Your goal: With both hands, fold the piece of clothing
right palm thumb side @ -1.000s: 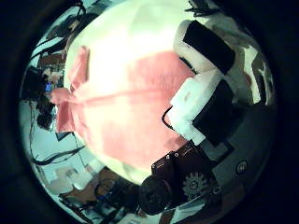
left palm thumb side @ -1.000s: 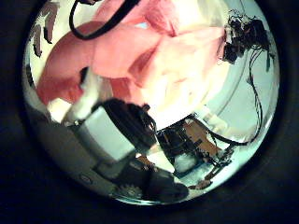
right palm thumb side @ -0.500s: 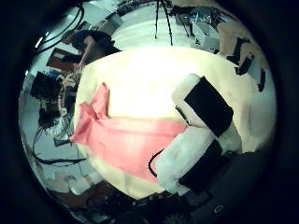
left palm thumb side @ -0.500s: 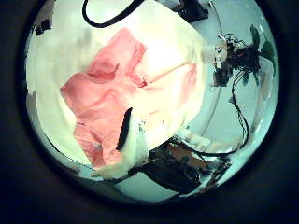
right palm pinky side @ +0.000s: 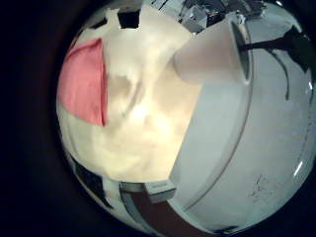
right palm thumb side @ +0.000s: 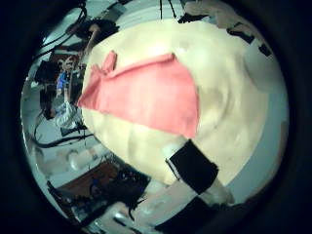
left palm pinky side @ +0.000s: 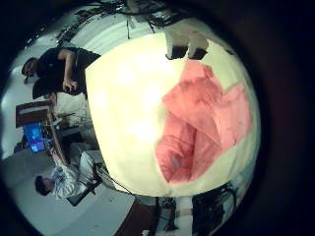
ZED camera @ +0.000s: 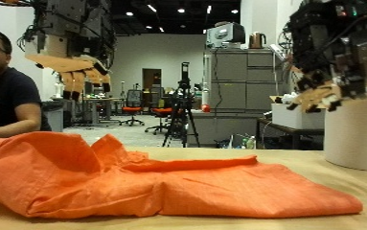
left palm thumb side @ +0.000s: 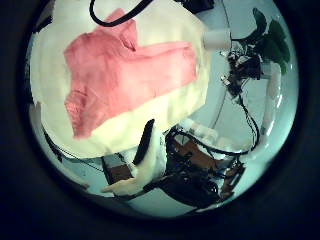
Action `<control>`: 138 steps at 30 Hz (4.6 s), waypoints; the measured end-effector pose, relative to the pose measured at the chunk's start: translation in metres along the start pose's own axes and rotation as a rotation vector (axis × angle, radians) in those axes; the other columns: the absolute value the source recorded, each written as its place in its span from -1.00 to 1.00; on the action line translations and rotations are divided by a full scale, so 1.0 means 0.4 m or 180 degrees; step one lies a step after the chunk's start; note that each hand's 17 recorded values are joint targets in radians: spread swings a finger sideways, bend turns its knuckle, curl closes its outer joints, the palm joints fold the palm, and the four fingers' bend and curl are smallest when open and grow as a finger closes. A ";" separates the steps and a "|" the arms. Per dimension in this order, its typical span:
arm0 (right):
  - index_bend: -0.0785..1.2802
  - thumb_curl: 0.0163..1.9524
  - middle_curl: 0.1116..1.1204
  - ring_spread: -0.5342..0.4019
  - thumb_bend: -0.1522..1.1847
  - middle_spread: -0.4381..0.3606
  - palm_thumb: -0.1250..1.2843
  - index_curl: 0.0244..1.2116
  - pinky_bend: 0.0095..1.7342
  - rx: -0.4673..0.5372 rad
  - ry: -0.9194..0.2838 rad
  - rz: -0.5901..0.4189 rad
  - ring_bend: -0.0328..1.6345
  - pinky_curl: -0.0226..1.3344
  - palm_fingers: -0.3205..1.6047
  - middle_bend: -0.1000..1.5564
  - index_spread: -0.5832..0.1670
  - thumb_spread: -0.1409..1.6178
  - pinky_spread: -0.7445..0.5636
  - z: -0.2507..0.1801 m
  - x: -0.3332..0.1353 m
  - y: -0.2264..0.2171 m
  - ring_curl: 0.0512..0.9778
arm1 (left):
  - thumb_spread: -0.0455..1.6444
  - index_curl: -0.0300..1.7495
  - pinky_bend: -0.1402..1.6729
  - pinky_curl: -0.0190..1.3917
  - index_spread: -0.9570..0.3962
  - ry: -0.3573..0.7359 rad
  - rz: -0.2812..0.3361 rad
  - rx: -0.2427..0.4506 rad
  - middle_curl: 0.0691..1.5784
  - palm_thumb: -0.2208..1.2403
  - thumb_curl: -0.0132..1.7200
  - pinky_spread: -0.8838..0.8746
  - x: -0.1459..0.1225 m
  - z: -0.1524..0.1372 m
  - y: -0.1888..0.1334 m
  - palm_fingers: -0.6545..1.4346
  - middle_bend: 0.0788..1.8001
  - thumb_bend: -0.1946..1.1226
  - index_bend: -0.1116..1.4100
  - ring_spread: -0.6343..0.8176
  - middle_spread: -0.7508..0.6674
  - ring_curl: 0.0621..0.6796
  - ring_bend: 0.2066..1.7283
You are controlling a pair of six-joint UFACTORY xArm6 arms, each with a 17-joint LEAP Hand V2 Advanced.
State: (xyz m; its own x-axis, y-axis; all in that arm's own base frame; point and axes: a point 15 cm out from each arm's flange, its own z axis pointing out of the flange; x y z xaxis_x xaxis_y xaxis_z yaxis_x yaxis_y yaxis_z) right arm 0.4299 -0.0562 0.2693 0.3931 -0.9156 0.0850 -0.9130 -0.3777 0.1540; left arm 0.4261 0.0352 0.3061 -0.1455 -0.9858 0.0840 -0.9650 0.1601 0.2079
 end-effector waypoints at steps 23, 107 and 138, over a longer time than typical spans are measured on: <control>-0.64 -0.72 -0.53 0.27 -0.81 0.08 -0.16 -0.45 -0.68 -0.0512 -0.0285 -0.0295 -0.51 -0.41 -0.51 -0.58 -0.29 0.25 0.51 0.345 -0.036 0.002 -0.56 | 0.37 -0.62 -0.42 -0.50 0.54 -0.0075 0.0110 0.0233 -0.67 -0.38 -0.67 0.48 0.137 0.132 0.304 -0.35 -0.86 -0.74 -0.65 0.53 0.55 -0.39 -0.60; -0.23 -0.38 0.08 -0.49 -0.78 -0.30 0.44 -0.07 0.01 0.1523 -0.0627 -0.2215 0.36 0.35 -0.58 0.11 -0.38 0.61 -0.45 -0.203 -0.934 -0.514 0.23 | 0.26 -0.64 -0.45 -0.54 0.50 0.0019 -0.0854 0.0217 -0.65 -0.41 -0.66 0.52 -0.192 0.150 0.584 -0.29 -0.86 -0.74 -0.65 0.53 0.44 -0.53 -0.60; -0.44 -0.47 -0.49 0.37 -0.81 0.07 0.51 -0.40 -0.48 0.1303 -0.0941 -0.0627 -0.30 -0.19 -0.44 -0.46 -0.62 0.48 0.92 -0.469 -0.415 0.135 -0.50 | 0.29 -0.59 -0.52 -0.56 0.43 0.0024 -0.0182 0.0346 -0.67 -0.34 -0.65 0.50 0.112 -0.024 0.495 -0.22 -0.87 -0.73 -0.60 0.54 0.41 -0.59 -0.67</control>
State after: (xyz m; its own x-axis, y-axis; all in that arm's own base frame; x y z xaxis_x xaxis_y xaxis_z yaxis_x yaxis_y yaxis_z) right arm 0.3357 0.1014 0.4482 0.5676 -0.7995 -0.1964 -0.8161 -0.5150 -0.2621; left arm 0.2306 0.0232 0.3603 -0.0882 -0.9927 0.0825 -0.9897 0.0967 0.1056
